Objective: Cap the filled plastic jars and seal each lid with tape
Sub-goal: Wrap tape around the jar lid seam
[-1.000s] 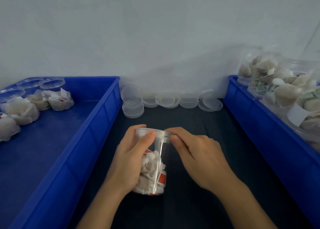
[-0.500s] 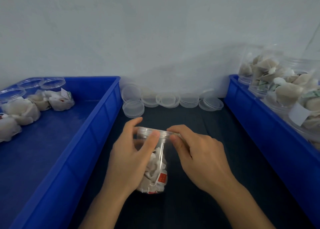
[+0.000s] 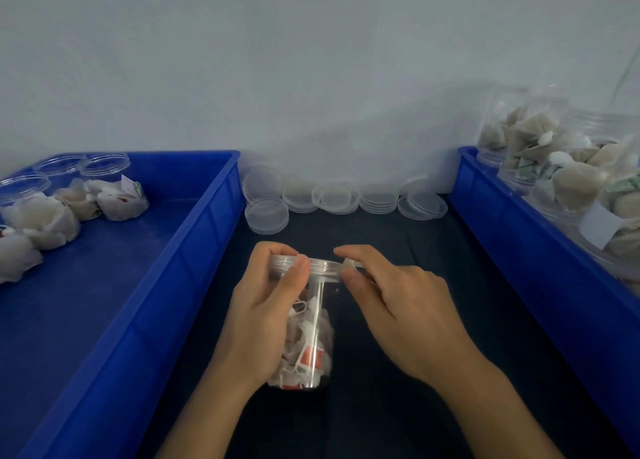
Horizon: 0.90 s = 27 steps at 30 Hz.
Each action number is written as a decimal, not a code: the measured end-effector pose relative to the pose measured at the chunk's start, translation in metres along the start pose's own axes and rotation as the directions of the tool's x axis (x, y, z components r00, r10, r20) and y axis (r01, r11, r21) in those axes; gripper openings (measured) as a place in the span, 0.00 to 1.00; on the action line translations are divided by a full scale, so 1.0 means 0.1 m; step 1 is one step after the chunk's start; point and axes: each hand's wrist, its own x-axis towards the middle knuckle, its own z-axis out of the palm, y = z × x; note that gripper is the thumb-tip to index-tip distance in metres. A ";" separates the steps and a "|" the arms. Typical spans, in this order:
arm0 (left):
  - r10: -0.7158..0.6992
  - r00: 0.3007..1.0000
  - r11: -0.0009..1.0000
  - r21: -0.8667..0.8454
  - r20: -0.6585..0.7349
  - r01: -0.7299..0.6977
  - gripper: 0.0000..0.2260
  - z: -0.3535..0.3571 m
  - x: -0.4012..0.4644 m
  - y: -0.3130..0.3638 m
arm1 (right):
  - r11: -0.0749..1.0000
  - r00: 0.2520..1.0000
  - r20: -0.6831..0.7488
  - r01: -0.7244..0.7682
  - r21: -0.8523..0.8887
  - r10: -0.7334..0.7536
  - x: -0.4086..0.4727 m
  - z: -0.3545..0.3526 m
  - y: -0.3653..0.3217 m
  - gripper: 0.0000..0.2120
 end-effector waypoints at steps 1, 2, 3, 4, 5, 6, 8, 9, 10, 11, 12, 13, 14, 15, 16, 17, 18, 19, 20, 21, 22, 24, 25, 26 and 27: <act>-0.005 1.000 1.000 -0.016 0.012 0.005 0.20 0.00 0.01 -0.01 | 1.000 1.000 0.003 0.004 0.001 -0.004 0.00 0.00 0.01 0.22; -0.009 1.000 1.000 -0.028 0.023 0.009 0.20 -0.01 0.01 -0.02 | 1.000 1.000 0.006 0.006 0.003 -0.007 0.00 0.00 0.02 0.21; -0.008 0.999 0.999 -0.040 0.033 0.010 0.20 -0.01 0.01 -0.03 | 1.000 1.000 0.013 0.005 0.010 -0.005 0.00 0.00 0.02 0.20; -0.005 0.999 0.998 -0.054 0.042 0.007 0.20 -0.01 0.01 -0.04 | 1.000 1.000 0.022 0.000 0.024 -0.001 0.00 0.01 0.03 0.19; 0.001 0.999 0.998 -0.067 0.049 0.002 0.19 -0.01 0.01 -0.04 | 0.999 1.000 0.031 -0.004 0.041 0.003 0.00 0.01 0.03 0.20; 0.008 0.999 0.997 -0.077 0.054 -0.004 0.19 -0.01 0.01 -0.04 | 0.998 0.999 0.039 -0.007 0.055 0.005 0.01 0.02 0.02 0.20; 0.013 0.998 0.995 -0.101 0.069 -0.006 0.19 -0.02 0.01 -0.04 | 0.997 0.999 0.051 -0.007 0.072 0.003 0.01 0.03 0.01 0.21; 0.008 0.997 0.993 -0.119 0.075 0.000 0.19 -0.03 0.01 -0.03 | 0.997 0.999 0.053 -0.006 0.083 0.002 0.01 0.04 0.00 0.21; 0.001 0.997 0.992 -0.128 0.079 0.009 0.18 -0.03 0.02 -0.03 | 0.995 0.999 0.053 -0.009 0.098 0.004 0.01 0.05 -0.02 0.20; -0.008 0.997 0.992 -0.123 0.080 0.018 0.17 -0.03 0.01 -0.03 | 0.994 0.999 0.048 -0.013 0.111 0.008 0.00 0.05 -0.03 0.20; -0.016 0.997 0.994 -0.103 0.079 0.024 0.15 -0.03 0.01 -0.02 | 0.993 0.999 0.039 -0.015 0.117 0.010 0.00 0.05 -0.04 0.20; -0.023 0.997 0.997 -0.069 0.075 0.028 0.14 -0.03 0.00 -0.01 | 0.993 1.000 0.025 -0.016 0.118 0.013 -0.01 0.05 -0.04 0.19; -0.026 0.998 0.999 -0.019 0.063 0.027 0.14 -0.03 0.00 0.01 | 0.993 1.000 0.011 -0.018 0.115 0.017 -0.01 0.05 -0.05 0.19; -0.017 0.999 0.998 0.054 0.036 0.015 0.16 -0.02 -0.01 0.02 | 0.994 1.000 -0.002 -0.022 0.108 0.022 -0.02 0.04 -0.06 0.18; 0.008 1.000 0.990 0.143 -0.011 -0.006 0.18 -0.02 -0.01 0.03 | 0.996 1.000 -0.013 -0.025 0.091 0.026 -0.02 0.04 -0.06 0.18; 0.044 0.997 0.972 0.234 -0.071 -0.026 0.20 -0.03 -0.02 0.04 | 0.998 0.999 -0.025 -0.025 0.066 0.027 -0.02 0.03 -0.08 0.19; 0.083 0.989 0.951 0.306 -0.121 -0.042 0.21 -0.03 -0.03 0.05 | 0.999 0.999 -0.036 -0.024 0.042 0.025 -0.02 0.03 -0.10 0.19; 0.111 0.983 0.936 0.348 -0.144 -0.054 0.22 -0.02 -0.04 0.06 | 0.999 0.999 -0.047 -0.023 0.030 0.024 -0.03 0.02 -0.12 0.19; 0.120 0.983 0.928 0.368 -0.142 -0.060 0.22 0.00 -0.05 0.07 | 0.999 0.998 -0.055 -0.021 0.026 0.022 -0.03 0.02 -0.14 0.19; 0.118 0.985 0.922 0.382 -0.127 -0.061 0.22 0.04 -0.07 0.07 | 1.000 0.998 -0.060 -0.017 0.022 0.018 -0.04 0.02 -0.16 0.18; 0.115 0.987 0.918 0.392 -0.114 -0.061 0.22 0.07 -0.08 0.07 | 1.000 0.998 -0.056 -0.013 0.018 0.014 -0.04 0.01 -0.18 0.18; 0.107 0.989 0.922 0.382 -0.106 -0.059 0.20 0.09 -0.08 0.05 | 0.999 1.000 -0.020 -0.012 0.040 0.012 -0.04 -0.01 -0.17 0.20; 0.093 0.990 0.933 0.357 -0.106 -0.049 0.18 0.08 -0.07 0.05 | 0.998 1.000 0.004 -0.009 0.061 0.009 -0.05 -0.03 -0.16 0.20; 0.074 0.991 0.945 0.326 -0.108 -0.035 0.17 0.07 -0.06 0.06 | 0.997 1.000 0.024 -0.005 0.073 0.003 -0.05 -0.04 -0.15 0.20; 0.059 0.992 0.954 0.299 -0.108 -0.024 0.15 0.05 -0.04 0.06 | 0.997 0.999 0.036 -0.002 0.071 -0.001 -0.05 -0.06 -0.13 0.19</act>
